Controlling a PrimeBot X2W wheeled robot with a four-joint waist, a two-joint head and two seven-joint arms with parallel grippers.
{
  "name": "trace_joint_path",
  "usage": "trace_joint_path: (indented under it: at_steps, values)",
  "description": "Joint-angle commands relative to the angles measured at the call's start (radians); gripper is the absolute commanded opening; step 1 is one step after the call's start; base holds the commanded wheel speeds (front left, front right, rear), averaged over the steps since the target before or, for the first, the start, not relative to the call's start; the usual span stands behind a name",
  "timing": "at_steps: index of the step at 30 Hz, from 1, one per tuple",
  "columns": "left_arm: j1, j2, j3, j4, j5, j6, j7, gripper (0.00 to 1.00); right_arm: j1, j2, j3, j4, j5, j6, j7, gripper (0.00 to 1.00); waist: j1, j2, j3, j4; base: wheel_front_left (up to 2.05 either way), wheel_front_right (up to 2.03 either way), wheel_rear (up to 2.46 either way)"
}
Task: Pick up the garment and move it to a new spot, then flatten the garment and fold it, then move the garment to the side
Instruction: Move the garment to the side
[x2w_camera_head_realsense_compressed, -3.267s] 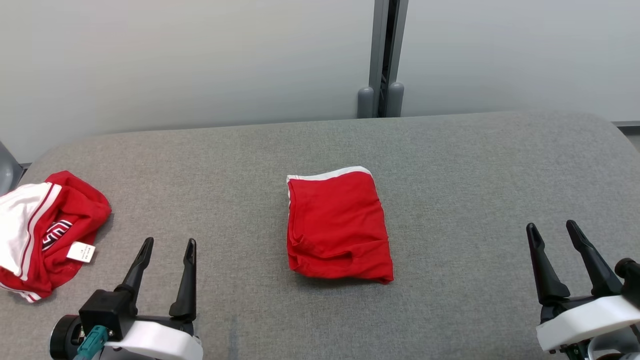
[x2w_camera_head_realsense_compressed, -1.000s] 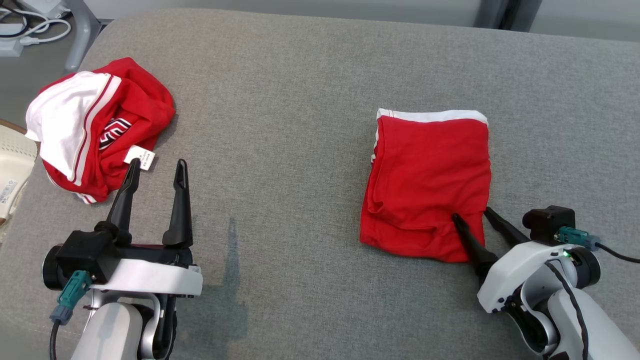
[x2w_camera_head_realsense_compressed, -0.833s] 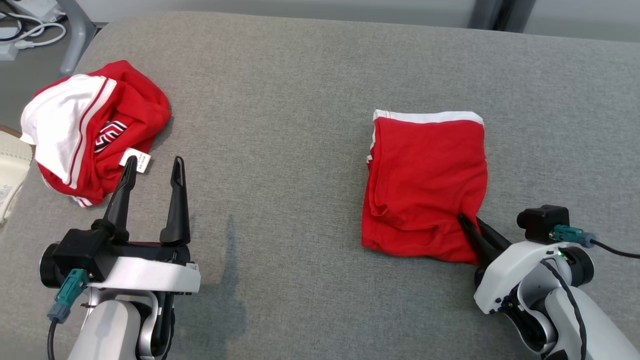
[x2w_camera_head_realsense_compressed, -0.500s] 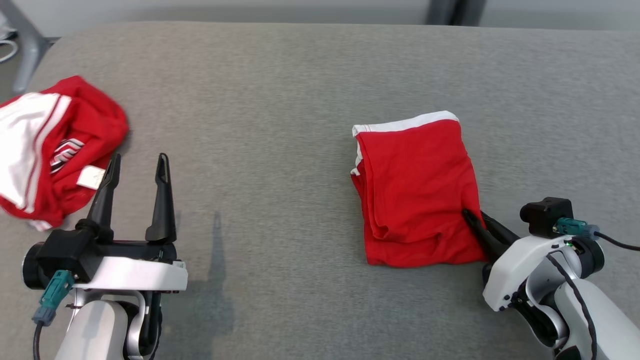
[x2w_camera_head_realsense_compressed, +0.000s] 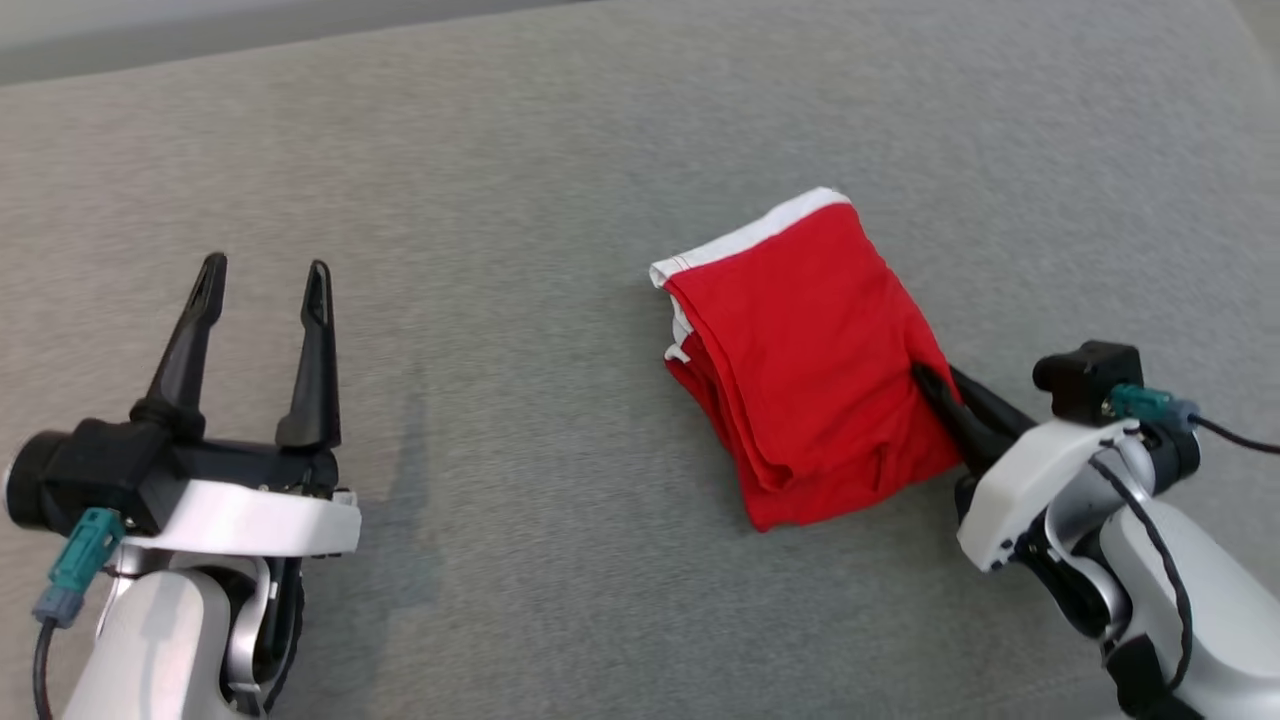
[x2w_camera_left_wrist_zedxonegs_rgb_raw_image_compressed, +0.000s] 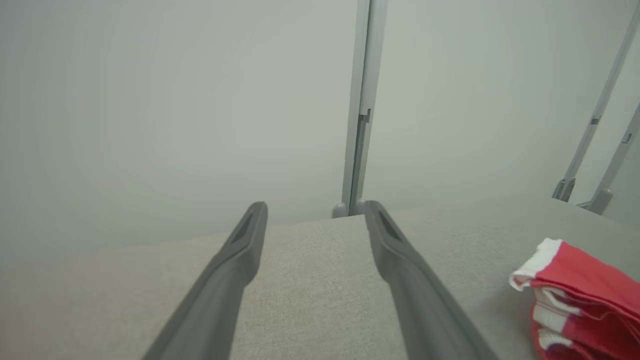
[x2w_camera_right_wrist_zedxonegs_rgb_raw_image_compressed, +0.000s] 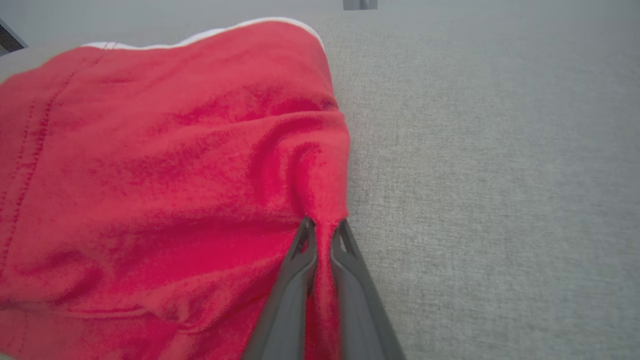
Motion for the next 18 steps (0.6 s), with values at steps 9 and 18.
trace_joint_path:
  at_steps: [9,18]
  values:
    - [-0.085,0.075,-0.006,-0.068,0.038,-0.015,0.072,1.0,-0.191,-0.048,0.056,0.118,0.066,0.0,-0.119,0.0,0.0,0.0,0.16,-0.171,0.0,0.0,0.0]
    - [-0.147,0.121,-0.027,-0.13,0.066,-0.032,0.135,1.0,-0.342,-0.184,0.027,0.305,0.127,0.0,-0.219,0.0,0.0,0.0,0.244,-0.2,0.0,0.0,0.0]
